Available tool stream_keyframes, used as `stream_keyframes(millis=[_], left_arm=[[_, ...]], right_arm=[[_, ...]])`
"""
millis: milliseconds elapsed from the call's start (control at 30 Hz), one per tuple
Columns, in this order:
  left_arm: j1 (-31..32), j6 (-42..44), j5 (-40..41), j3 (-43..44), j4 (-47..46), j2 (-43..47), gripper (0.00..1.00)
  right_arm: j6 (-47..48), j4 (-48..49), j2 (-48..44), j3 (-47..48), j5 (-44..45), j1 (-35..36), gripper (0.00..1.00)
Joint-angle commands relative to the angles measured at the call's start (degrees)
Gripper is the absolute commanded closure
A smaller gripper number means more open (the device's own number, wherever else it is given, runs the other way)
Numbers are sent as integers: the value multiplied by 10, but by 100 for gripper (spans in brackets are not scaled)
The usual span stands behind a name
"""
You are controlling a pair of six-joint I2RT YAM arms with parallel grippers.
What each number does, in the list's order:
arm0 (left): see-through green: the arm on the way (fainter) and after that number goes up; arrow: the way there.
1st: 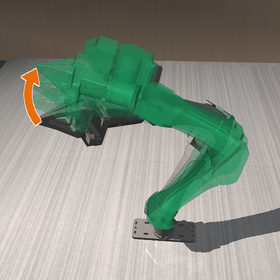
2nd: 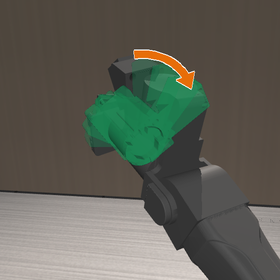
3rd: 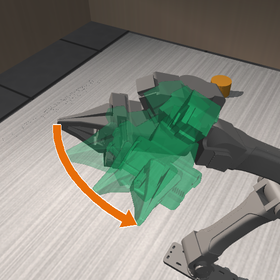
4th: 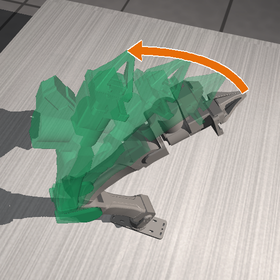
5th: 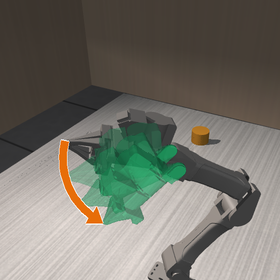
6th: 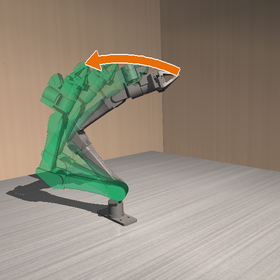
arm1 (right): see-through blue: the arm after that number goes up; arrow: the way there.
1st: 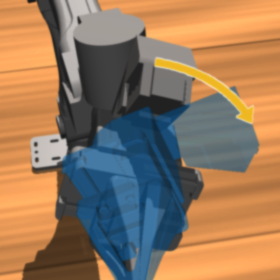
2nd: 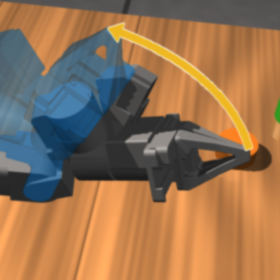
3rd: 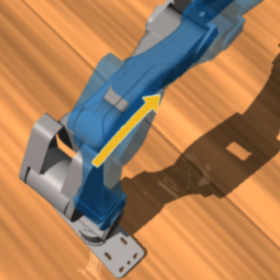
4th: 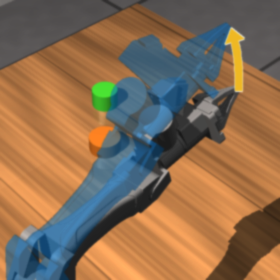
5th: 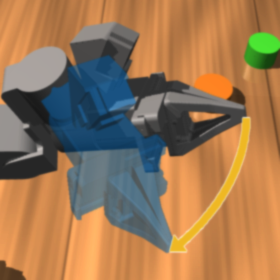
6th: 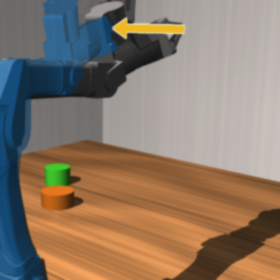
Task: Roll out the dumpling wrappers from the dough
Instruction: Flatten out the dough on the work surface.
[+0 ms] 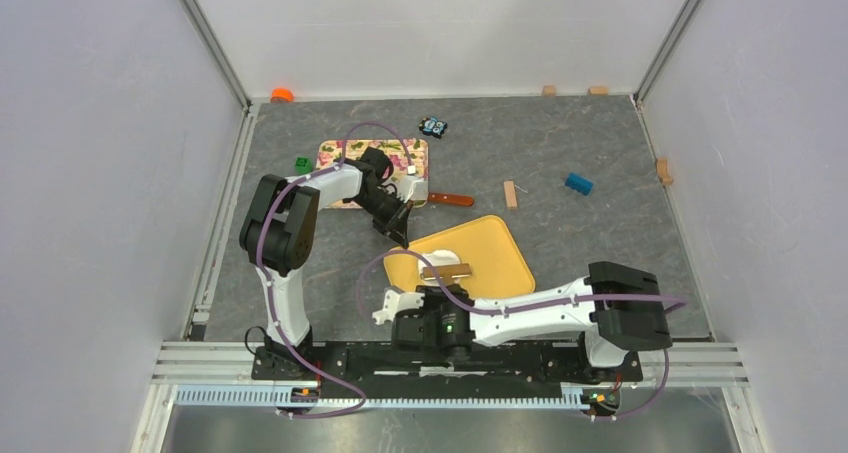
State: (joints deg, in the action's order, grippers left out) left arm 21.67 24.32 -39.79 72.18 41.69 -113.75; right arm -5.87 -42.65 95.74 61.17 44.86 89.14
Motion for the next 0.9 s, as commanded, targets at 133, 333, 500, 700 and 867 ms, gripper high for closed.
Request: stream_keyframes(millis=[133, 333, 500, 700, 867], left_arm=[[0, 0, 69, -12, -11, -34, 98], [0, 1, 67, -12, -11, -35, 98], [0, 0, 69, -12, -11, -36, 98], [0, -2, 71, -9, -11, -37, 98], [0, -3, 73, -10, -11, -37, 98]], right_arm=[[-46, 64, 43, -15, -211, 39, 100], [-126, 85, 23, -87, -263, 80, 100], [-79, 109, 32, -95, -242, 60, 100], [39, 87, 41, -5, -165, 2, 100], [79, 69, 49, 35, -159, -8, 100]])
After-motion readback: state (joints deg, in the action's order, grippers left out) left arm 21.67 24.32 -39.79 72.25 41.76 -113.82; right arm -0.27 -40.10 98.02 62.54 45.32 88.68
